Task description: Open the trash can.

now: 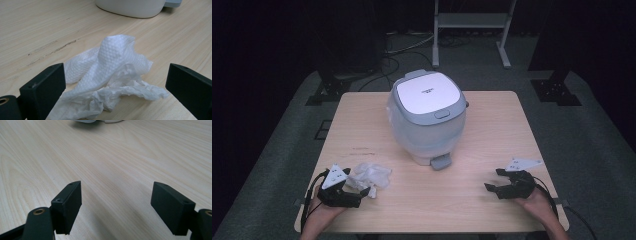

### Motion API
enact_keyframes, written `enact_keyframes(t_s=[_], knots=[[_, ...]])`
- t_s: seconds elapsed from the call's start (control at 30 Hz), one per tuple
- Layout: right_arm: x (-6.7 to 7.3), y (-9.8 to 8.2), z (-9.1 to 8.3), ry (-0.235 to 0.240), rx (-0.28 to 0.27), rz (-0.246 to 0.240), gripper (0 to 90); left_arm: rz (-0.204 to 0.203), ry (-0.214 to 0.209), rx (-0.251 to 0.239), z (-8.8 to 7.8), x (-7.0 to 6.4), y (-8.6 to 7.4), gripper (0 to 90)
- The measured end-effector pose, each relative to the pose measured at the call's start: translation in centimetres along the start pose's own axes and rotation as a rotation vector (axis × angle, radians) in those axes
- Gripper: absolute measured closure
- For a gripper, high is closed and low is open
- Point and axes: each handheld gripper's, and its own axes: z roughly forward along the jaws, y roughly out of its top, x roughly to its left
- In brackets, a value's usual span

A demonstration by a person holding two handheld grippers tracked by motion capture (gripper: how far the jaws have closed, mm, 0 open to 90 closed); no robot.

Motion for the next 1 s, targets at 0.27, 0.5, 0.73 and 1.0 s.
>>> enact_keyframes(t_s=[0.27, 0.5, 0.73, 1.0], knots=[[0.0, 0.5, 0.5, 0.024, -0.002, 0.014, 23.6, -0.006, -0.009, 0.007, 0.3, -0.1, 0.0, 2.0], [0.3, 1.8, 0.8, 0.039, -0.008, 0.002, 23.6, -0.008, -0.012, 0.008, 0.4, -0.1, -0.1, 2.0], [0.7, 3.1, 0.9, 0.051, 0.000, -0.027, 24.0, -0.007, -0.008, 0.006, 0.3, -0.1, -0.1, 2.0], [1.1, 4.7, 1.3, 0.066, 0.004, -0.057, 24.0, -0.006, -0.005, 0.000, 0.2, 0.0, 0.0, 2.0]])
